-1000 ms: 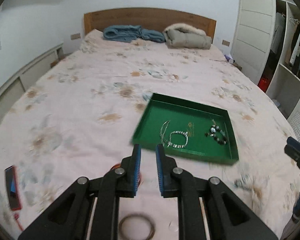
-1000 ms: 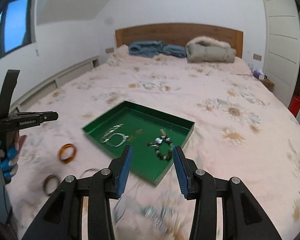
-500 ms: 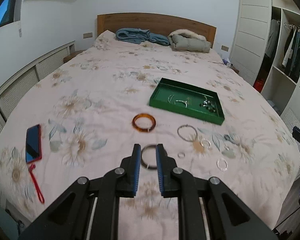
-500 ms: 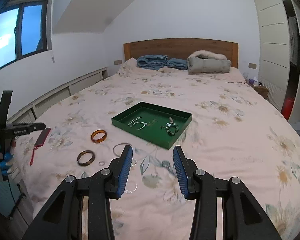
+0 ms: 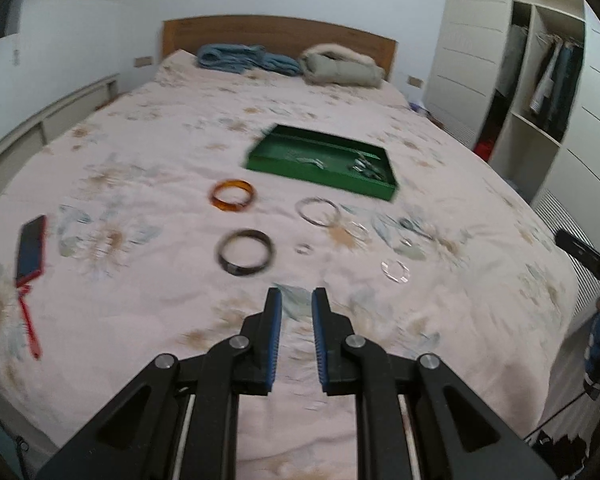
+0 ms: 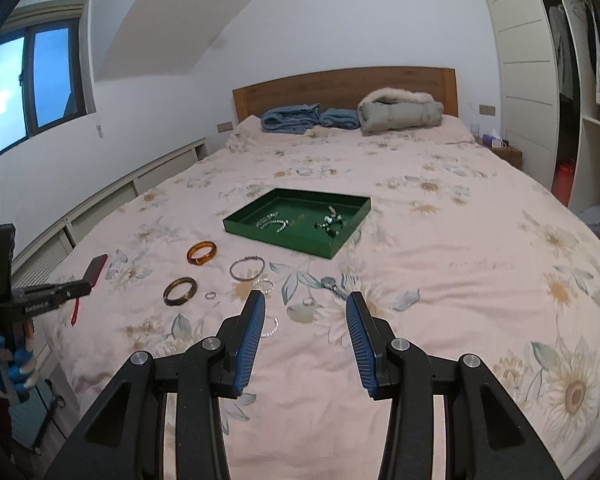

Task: Organize jewelry
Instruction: 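Withdraw both open tools from the tray toward the remaining jewelry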

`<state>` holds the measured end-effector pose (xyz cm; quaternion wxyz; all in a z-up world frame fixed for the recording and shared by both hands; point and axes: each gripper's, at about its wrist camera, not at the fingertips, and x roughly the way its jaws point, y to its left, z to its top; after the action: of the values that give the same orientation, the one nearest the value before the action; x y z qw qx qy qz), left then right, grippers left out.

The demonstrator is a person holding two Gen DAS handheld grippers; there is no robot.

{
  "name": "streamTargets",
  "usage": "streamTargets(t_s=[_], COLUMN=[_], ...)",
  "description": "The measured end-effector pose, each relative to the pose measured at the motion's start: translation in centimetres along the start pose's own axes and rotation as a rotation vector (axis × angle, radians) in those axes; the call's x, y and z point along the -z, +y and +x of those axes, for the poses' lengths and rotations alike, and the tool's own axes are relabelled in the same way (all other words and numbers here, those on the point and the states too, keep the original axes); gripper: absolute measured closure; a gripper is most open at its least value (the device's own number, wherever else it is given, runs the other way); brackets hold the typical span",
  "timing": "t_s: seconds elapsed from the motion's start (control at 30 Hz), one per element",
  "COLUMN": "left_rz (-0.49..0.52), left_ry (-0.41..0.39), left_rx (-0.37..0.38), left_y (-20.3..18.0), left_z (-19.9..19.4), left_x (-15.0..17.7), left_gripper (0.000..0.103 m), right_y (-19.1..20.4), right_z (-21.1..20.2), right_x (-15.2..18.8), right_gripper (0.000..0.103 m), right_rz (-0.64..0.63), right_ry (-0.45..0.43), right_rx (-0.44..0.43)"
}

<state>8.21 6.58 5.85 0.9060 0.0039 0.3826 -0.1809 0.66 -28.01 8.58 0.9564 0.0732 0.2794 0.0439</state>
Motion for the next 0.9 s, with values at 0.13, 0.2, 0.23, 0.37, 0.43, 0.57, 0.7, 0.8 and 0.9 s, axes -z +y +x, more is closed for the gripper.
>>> streamTargets(t_s=[0.13, 0.2, 0.23, 0.37, 0.43, 0.57, 0.7, 0.8, 0.9], left_rz=[0.031, 0.047, 0.059, 0.079, 0.086, 0.099, 0.112, 0.139, 0.166], left_ry=[0.051, 0.076, 0.090, 0.134, 0.155, 0.203, 0.233, 0.232, 0.223], left_rx=[0.060, 0.084, 0.091, 0.131, 0.152, 0.201, 0.216, 0.210, 0.186], left_y=[-2.4, -3.6, -4.4, -6.4, -7.2, -8.7, -10.0, -11.0, -12.1], left_z=[2.9, 4.4, 5.4, 8.2, 9.5, 12.3, 14.7, 15.7, 16.8], left_x=[0.7, 0.9, 0.9, 0.5, 0.2, -0.3, -0.7, -1.1, -1.7], left_gripper=[0.087, 0.082, 0.082, 0.082, 0.082, 0.082, 0.082, 0.069, 0.061], right_y=[-0.9, -1.5, -1.9, -3.3, -3.8, -4.8, -5.5, -6.1, -6.5], right_z=[1.1, 1.8, 2.2, 3.8, 4.7, 6.5, 8.0, 9.0, 10.0], right_x=[1.1, 1.5, 1.7, 2.3, 2.6, 3.3, 3.9, 4.3, 4.6], right_gripper=[0.061, 0.061, 0.061, 0.061, 0.061, 0.061, 0.061, 0.061, 0.061], right_rz=[0.012, 0.024, 0.032, 0.058, 0.066, 0.087, 0.106, 0.116, 0.123], right_ry=[0.023, 0.036, 0.043, 0.071, 0.084, 0.114, 0.135, 0.151, 0.167], right_rx=[0.001, -0.003, -0.005, -0.009, -0.013, -0.020, -0.030, -0.037, -0.040])
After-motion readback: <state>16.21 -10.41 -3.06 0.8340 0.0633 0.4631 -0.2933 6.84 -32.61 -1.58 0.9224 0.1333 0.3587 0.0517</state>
